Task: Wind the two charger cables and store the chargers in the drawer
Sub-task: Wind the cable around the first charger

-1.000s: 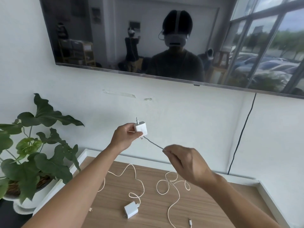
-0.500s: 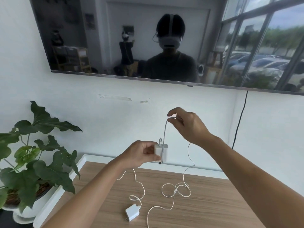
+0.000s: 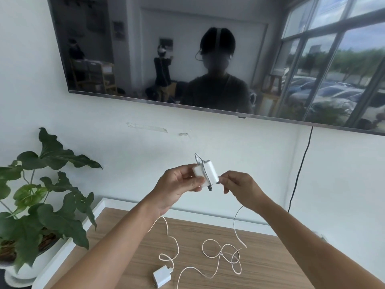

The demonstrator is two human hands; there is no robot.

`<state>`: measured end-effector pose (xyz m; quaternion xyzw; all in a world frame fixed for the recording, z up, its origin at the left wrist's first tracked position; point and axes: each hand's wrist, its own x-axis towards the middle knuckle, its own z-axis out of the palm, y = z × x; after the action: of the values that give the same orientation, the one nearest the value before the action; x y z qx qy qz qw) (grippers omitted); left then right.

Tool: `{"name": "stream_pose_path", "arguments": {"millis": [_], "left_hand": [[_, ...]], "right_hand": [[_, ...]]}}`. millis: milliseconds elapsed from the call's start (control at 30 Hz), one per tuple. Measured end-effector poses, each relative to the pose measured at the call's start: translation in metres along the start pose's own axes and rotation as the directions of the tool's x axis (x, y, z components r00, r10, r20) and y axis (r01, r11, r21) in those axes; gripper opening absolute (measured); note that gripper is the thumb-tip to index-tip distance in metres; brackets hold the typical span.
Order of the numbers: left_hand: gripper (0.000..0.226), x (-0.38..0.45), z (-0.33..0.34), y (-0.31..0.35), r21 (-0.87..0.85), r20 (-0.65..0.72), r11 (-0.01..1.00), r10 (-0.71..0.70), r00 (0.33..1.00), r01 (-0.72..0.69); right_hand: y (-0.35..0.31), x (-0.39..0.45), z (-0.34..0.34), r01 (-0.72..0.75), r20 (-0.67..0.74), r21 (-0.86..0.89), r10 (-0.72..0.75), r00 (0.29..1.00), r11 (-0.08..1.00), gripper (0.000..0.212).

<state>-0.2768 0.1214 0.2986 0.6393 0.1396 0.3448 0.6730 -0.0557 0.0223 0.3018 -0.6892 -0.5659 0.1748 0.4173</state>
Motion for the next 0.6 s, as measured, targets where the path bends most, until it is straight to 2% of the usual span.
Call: {"name": "stream_pose_path", "arguments": {"millis": [100,200,367,500,600], "left_hand": [[0.036,0.004,-0.002,0.000,-0.037,-0.101,0.999,0.007,0.995,-0.010],[0.024,0.008,-0.005,0.000,-0.027,-0.178,0.999,0.020,0.984,-0.025],[0.020,0.015,-0.022,-0.003,-0.010,-0.286,1.000,0.016,0.958,-0.020],[0.020,0.016,-0.029,-0.003,0.100,-0.323,0.995,0.032,0.946,0.000],[0.022,0.016,-0.026,-0.003,0.183,-0.321,0.983,0.044,0.946,0.016]], "right_hand": [[0.005,-0.014,0.009,-0.002,0.034,-0.026,0.002,0.999,1.000,0.019],[0.002,-0.032,0.018,0.044,0.106,-0.071,-0.036,0.994,0.997,0.021],[-0.004,-0.058,0.020,0.191,0.226,-0.183,-0.147,0.963,0.964,0.048],[-0.011,-0.069,0.014,0.360,0.194,-0.392,-0.306,0.932,0.847,0.030],[-0.024,-0.072,0.009,0.494,0.251,-0.475,-0.426,0.869,0.728,0.031]]}}
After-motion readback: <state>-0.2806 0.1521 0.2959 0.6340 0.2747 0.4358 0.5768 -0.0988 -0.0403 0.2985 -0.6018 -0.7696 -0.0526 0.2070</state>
